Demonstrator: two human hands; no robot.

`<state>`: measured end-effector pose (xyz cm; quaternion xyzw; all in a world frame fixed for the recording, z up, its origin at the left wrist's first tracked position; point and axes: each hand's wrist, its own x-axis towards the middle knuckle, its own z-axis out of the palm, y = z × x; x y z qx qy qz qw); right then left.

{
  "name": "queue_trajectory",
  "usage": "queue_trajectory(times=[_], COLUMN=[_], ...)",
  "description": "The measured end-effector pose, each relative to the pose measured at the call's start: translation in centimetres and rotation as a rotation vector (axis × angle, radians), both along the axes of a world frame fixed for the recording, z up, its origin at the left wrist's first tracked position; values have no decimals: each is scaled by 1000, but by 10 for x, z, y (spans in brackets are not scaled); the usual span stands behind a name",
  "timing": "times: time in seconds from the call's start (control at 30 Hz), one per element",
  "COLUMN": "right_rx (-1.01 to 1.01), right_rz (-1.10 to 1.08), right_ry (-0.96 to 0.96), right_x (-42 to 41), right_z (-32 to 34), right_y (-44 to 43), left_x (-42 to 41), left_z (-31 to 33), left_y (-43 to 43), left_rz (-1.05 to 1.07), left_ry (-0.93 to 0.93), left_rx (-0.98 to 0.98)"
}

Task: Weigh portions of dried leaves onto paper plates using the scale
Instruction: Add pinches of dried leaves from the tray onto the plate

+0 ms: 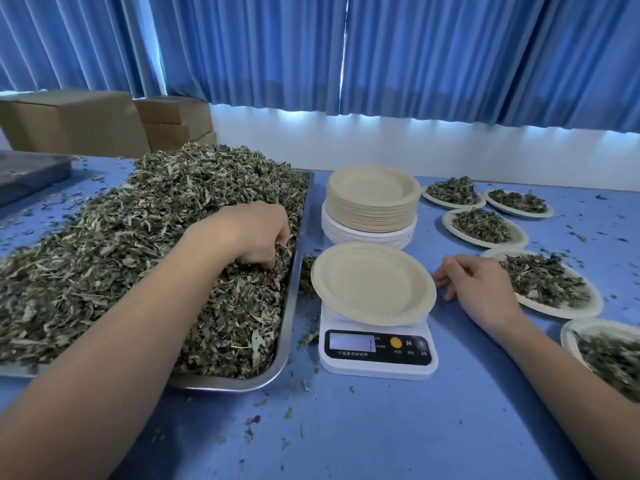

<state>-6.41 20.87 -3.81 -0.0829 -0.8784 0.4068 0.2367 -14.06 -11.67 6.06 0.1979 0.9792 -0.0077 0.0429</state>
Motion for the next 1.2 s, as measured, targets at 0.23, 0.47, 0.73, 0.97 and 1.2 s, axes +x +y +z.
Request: queue_trajectory(times=[0.23, 0.47, 0.73, 0.97, 1.2], right_rx=[-6, 8, 8, 17, 6], right_rz=[11, 17, 27, 32, 40], right_ry=[-9, -10, -10, -4, -2], right_x=[2, 4, 6, 7, 5], right_z=[1, 2, 1, 2, 1], right_y=[-1, -2, -1, -1, 1], left_x=[4, 3, 9, 23, 31], left_z=[10, 14, 21, 21, 10], left_y=[-5, -8, -8, 17, 36], left_rz=[24, 48, 83, -152, -286], left_ry=[90, 185, 258, 278, -294], left_rx=[46, 130, 277, 499, 605])
